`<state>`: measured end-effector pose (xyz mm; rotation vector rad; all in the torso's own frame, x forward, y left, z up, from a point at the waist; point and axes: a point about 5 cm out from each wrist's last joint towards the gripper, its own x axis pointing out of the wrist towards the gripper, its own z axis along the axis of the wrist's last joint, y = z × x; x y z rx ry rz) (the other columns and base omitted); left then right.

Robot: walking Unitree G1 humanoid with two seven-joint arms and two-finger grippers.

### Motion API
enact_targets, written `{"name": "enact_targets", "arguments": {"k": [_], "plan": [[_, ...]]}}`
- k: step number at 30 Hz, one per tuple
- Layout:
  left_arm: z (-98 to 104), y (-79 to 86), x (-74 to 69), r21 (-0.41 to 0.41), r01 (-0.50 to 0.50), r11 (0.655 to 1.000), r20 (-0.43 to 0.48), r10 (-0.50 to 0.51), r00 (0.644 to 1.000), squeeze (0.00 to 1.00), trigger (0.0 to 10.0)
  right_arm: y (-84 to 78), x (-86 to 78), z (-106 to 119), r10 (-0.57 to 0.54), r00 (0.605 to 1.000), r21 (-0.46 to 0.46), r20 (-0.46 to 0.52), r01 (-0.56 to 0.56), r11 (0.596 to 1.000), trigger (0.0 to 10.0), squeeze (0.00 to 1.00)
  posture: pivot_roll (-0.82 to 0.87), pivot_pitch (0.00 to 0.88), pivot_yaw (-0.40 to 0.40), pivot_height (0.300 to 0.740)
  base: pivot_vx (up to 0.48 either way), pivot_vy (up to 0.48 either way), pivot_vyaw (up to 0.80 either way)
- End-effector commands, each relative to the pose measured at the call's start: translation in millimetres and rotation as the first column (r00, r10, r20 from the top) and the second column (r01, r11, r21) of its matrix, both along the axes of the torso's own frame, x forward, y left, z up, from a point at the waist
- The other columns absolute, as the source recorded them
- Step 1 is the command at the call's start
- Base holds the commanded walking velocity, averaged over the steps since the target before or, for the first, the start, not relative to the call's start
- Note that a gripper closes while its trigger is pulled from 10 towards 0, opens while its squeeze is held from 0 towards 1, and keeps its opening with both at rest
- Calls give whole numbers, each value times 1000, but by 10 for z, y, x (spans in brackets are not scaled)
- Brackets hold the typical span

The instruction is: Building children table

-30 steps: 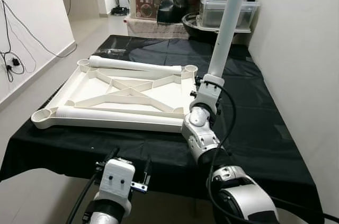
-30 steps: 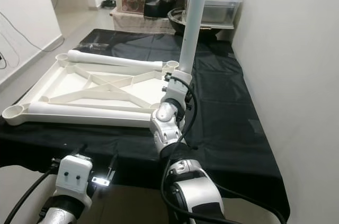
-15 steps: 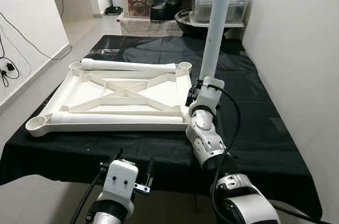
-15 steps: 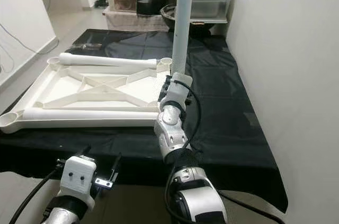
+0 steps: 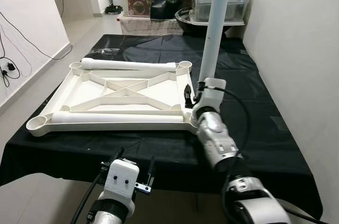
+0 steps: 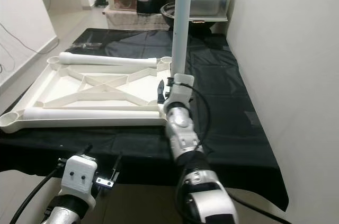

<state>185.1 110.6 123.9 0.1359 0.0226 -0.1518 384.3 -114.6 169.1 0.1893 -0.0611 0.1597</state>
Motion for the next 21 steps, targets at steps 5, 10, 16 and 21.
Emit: {"name": "enact_targets", "arguments": {"k": [5, 10, 16, 21], "plan": [[-33, -17, 6, 5, 0, 1000, -12, 0, 1000, 0, 10000, -103, 85, 105, 288, 957, 17, 16, -288, 957, 10000, 0, 86, 16, -9, 740, 0, 0, 0], [-30, -22, 5, 4, -1, 1000, -11, 1, 1000, 0, 10000, -124, 101, 136, 364, 931, 6, 6, -364, 931, 10000, 0, 89, 20, -12, 740, 0, 0, 0], [-26, -38, -15, 0, 0, 1000, -13, 0, 1000, 0, 10000, 71, 46, 191, 701, 711, -18, -51, -703, 711, 10000, 0, 109, 28, -12, 740, 0, 0, 0], [-20, -39, -45, -17, -7, 1000, -23, 6, 1000, 0, 10000, 168, 10, 213, 796, 599, -45, -83, -800, 598, 10000, 0, 142, 42, -14, 740, 0, 0, 0]]}}
